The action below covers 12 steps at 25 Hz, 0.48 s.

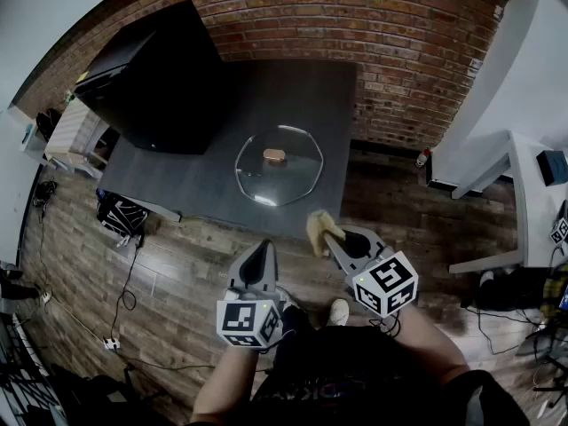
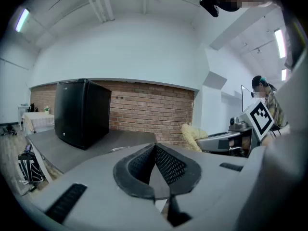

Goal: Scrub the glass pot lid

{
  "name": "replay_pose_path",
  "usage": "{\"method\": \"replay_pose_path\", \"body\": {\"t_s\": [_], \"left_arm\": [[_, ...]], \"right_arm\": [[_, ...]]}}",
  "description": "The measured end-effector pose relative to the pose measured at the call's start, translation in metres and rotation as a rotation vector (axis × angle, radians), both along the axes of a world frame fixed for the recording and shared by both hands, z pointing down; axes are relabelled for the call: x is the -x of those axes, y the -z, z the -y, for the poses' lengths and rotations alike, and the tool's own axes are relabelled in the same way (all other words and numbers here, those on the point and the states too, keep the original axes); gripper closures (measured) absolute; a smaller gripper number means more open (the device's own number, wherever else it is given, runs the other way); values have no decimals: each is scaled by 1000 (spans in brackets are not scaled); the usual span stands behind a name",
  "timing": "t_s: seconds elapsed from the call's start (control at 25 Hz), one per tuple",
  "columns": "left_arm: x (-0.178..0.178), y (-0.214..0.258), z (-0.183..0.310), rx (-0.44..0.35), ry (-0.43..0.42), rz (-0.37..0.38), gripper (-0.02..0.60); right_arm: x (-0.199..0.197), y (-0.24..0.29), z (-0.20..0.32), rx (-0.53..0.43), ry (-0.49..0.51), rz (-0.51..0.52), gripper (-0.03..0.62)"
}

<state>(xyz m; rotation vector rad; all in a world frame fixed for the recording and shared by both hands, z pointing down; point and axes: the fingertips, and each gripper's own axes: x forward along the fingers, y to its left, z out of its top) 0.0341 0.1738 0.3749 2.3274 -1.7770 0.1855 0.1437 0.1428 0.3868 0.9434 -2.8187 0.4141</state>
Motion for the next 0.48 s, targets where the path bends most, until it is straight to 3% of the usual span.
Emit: {"method": "replay_pose_path", "body": {"t_s": [0.48], "left_arm": [[-2,1,6,1,14,0,548]], "right_arm": [[-3,0,8,4,9,4,548]]}}
